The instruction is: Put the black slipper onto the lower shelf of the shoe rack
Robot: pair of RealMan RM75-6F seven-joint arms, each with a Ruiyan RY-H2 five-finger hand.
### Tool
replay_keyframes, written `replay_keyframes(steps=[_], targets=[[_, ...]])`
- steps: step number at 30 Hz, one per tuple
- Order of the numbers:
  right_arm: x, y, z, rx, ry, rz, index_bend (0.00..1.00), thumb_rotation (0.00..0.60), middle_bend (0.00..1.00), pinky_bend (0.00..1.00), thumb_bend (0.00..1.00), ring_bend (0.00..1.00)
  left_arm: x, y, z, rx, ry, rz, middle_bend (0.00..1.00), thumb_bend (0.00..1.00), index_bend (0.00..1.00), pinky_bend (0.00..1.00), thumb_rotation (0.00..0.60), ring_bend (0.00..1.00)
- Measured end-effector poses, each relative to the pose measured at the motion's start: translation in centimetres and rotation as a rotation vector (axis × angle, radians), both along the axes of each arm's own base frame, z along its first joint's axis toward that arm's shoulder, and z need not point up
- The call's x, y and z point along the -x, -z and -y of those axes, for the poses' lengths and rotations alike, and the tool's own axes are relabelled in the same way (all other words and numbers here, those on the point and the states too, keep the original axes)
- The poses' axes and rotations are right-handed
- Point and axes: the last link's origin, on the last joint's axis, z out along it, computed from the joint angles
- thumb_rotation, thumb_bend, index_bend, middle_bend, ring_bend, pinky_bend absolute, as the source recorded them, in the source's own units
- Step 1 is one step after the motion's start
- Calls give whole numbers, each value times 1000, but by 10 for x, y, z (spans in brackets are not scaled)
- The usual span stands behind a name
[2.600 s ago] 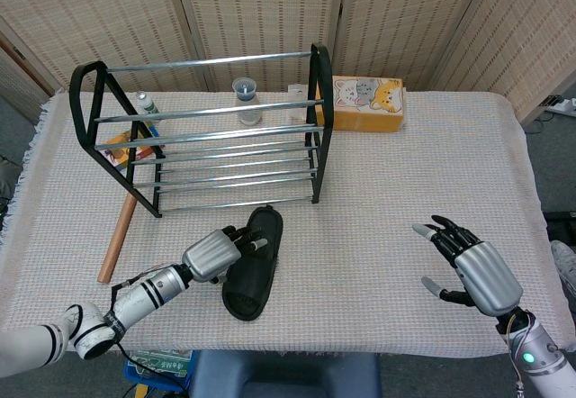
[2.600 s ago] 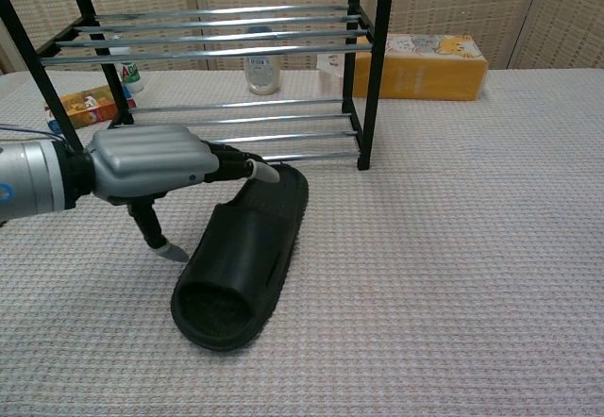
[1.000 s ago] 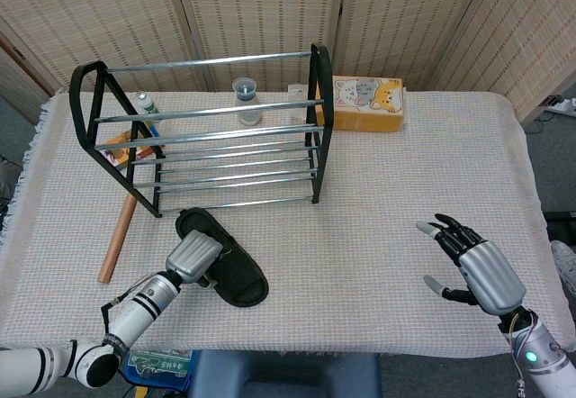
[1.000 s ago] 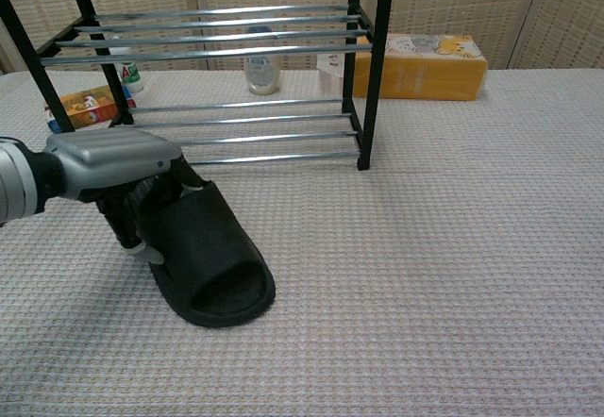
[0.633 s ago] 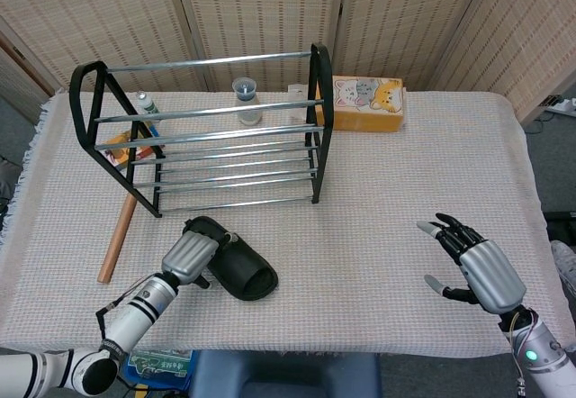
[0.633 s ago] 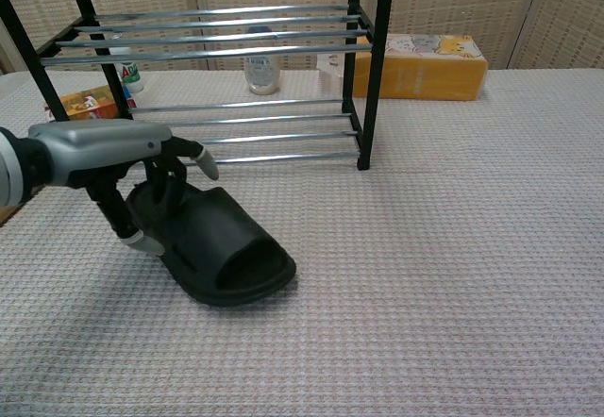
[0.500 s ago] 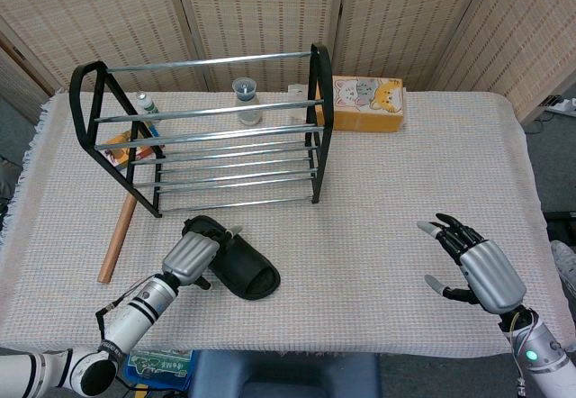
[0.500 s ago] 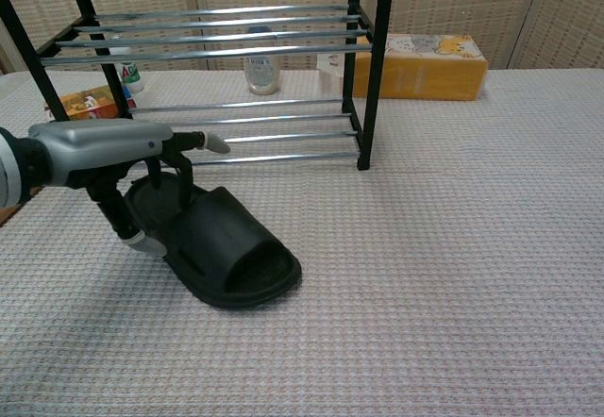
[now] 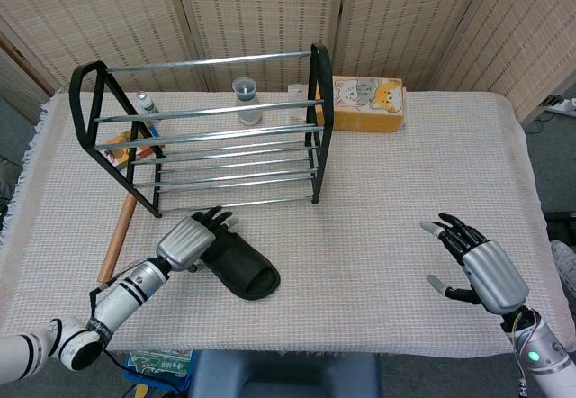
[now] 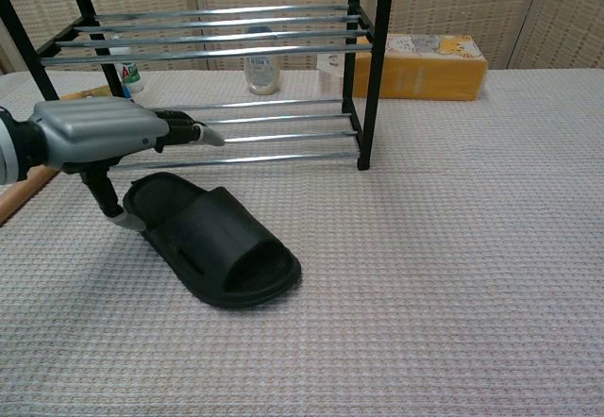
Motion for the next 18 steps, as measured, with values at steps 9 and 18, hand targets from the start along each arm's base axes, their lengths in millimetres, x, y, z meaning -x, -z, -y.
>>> replay_keyframes(steps=[9, 18], targets=[[3, 0, -1, -1, 12, 1, 100, 600, 197, 245, 268, 142, 8, 14, -14, 63, 27, -99, 68, 170, 57, 273, 600, 4], [4, 1, -1, -6, 14, 8, 100, 600, 197, 245, 268, 142, 5, 17, -6, 162, -46, -155, 79, 170, 168, 268, 600, 0]])
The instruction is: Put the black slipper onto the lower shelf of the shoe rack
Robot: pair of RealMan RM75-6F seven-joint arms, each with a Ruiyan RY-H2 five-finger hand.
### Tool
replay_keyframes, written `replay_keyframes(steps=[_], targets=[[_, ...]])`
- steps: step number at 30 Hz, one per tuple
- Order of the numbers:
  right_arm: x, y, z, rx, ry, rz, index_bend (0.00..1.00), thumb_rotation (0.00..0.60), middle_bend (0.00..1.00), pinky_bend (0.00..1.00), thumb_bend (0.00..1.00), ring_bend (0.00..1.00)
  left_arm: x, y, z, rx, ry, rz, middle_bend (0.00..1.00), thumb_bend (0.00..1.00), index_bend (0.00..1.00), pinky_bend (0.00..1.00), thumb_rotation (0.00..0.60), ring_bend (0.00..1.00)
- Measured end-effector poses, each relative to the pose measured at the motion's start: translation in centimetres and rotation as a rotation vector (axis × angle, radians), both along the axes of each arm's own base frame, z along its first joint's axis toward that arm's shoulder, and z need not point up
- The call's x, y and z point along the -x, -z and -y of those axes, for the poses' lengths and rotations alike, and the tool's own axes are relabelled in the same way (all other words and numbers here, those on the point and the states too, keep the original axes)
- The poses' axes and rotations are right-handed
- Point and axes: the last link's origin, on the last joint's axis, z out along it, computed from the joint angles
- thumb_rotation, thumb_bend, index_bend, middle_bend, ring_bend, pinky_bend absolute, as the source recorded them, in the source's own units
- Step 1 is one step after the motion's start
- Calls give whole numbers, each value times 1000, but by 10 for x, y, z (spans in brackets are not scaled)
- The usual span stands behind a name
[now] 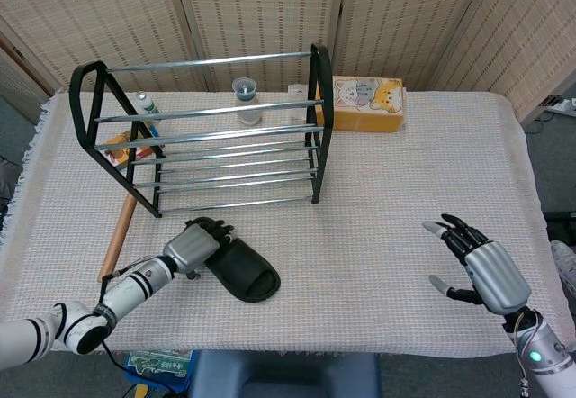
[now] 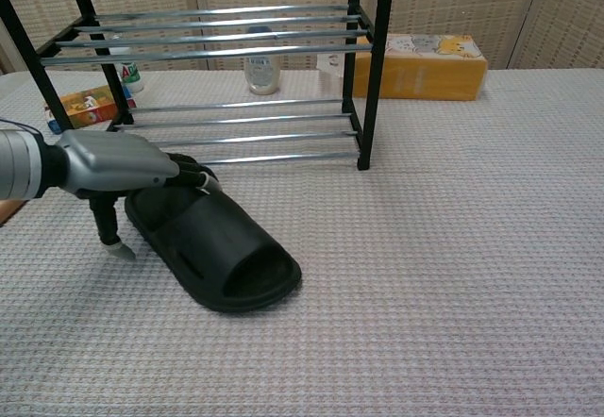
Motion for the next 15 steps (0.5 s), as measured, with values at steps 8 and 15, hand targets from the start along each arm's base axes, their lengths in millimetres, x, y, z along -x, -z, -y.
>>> replay_keyframes(steps=[8, 15], targets=[[0, 0, 0, 0, -3, 4, 100, 600, 197, 245, 268, 142, -7, -3, 19, 56, -66, -9, 197, 170, 217, 256, 600, 82], [1, -1, -1, 2, -5, 5, 100, 600, 197, 245, 268, 142, -16, -10, 39, 98, -123, -25, 237, 170, 206, 253, 600, 122]])
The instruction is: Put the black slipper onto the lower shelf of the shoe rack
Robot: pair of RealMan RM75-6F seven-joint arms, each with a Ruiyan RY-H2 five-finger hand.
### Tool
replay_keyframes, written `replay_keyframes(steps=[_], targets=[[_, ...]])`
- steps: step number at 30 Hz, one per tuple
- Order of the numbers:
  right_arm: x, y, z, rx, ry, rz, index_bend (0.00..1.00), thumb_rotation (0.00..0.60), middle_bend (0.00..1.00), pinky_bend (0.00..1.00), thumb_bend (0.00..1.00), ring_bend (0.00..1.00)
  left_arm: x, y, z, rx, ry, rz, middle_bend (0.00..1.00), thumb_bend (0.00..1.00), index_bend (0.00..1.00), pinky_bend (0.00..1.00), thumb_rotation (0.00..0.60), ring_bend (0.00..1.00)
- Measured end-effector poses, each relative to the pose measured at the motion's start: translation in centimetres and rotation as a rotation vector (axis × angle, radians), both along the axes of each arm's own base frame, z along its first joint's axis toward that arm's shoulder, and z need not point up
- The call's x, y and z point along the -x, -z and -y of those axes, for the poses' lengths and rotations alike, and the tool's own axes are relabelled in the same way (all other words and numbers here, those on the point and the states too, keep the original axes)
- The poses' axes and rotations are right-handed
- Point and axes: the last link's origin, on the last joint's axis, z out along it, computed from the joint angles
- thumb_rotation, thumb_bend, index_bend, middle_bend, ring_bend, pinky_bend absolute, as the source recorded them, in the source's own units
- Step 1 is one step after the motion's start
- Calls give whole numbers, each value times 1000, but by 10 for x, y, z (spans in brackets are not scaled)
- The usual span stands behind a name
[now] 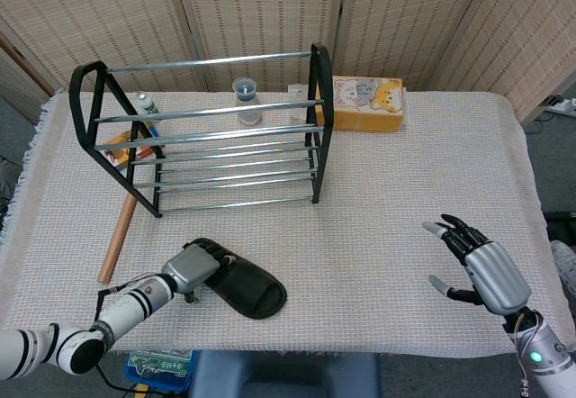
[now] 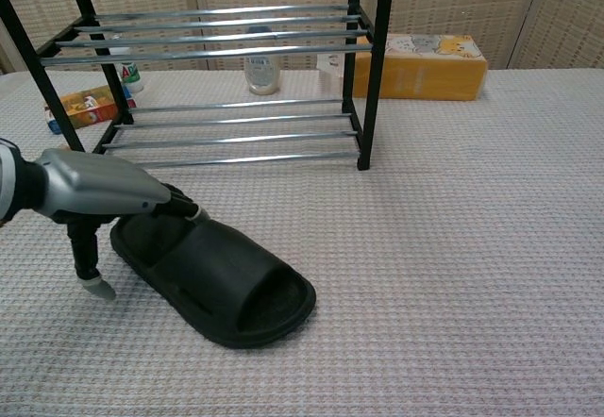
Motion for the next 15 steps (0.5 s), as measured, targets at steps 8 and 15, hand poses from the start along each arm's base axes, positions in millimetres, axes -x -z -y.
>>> replay_keyframes(steps=[8, 15], targets=[[0, 1, 1, -3, -1, 2, 100, 600, 197, 245, 268, 142, -9, -9, -1, -111, 53, 24, 163, 170, 92, 253, 600, 109], [0, 1, 1, -2, -1, 2, 100, 600, 197, 245, 268, 142, 17, -10, -10, -191, 127, -26, 142, 170, 72, 253, 600, 97]])
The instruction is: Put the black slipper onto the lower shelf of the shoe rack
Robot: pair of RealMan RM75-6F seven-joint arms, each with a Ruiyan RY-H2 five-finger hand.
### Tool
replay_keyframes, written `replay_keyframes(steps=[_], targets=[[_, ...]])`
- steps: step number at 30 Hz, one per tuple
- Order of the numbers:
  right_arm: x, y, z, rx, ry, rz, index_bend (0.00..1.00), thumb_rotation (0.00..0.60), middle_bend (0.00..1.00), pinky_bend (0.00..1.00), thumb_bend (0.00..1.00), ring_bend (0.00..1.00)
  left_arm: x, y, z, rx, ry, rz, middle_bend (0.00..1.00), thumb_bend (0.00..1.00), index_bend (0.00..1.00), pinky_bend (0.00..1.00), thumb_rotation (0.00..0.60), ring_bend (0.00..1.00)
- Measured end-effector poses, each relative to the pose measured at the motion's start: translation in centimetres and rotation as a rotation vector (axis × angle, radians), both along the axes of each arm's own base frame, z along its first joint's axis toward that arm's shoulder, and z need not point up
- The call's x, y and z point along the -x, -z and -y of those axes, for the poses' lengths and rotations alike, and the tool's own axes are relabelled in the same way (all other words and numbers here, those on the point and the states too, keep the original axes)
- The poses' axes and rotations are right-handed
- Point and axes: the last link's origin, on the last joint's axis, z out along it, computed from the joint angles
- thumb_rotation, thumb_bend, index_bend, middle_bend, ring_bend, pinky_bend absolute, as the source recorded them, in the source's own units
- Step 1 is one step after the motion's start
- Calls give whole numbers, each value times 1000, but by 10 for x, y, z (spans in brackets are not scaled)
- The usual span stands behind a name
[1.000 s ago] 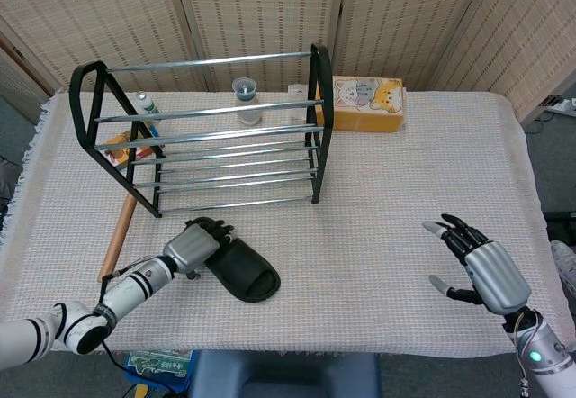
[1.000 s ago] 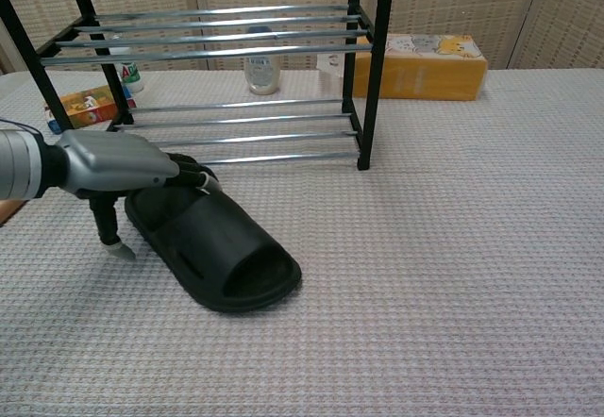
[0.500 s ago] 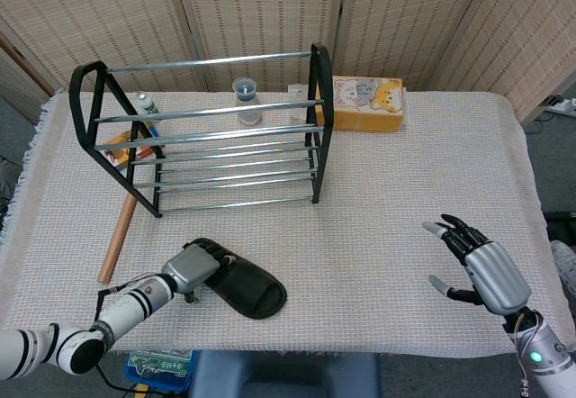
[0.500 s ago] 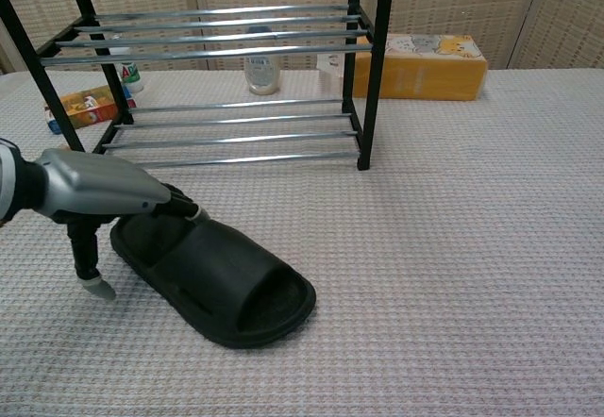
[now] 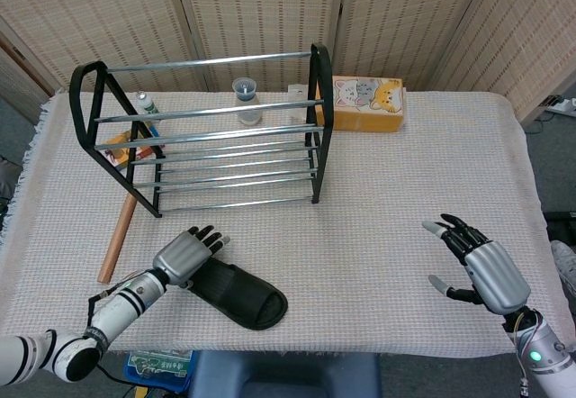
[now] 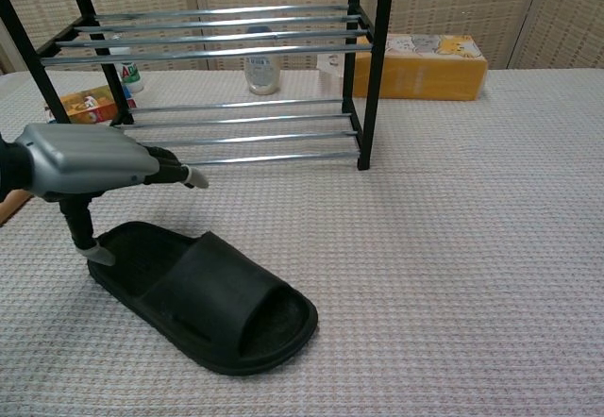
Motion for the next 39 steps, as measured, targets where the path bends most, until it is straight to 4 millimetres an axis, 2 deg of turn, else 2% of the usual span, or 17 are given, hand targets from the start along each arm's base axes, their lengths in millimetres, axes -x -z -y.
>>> replay_keyframes(steps=[4, 13, 28, 34, 39], targets=[[0, 0, 0, -2, 2, -2, 100, 600, 197, 245, 268, 142, 9, -2, 7, 28, -34, -9, 134, 170, 67, 253, 600, 95], [0, 1, 1, -3, 1, 0, 100, 600, 197, 245, 268, 142, 8, -14, 22, 49, -71, 16, 93, 170, 25, 253, 600, 60], [2, -1, 0, 2, 9, 2, 100, 600, 197, 245, 268, 142, 0, 19, 28, 74, -26, 30, 71, 170, 3, 253, 600, 58], [4, -3, -1, 9, 16, 2, 100, 600, 197, 245, 268, 142, -2, 26, 26, 89, -50, 58, 74, 170, 95, 253, 600, 61], [5, -2, -1, 10, 21, 4, 100, 600, 197, 245, 268, 142, -5, 31, 25, 90, -58, 102, 196, 170, 215, 253, 600, 128]])
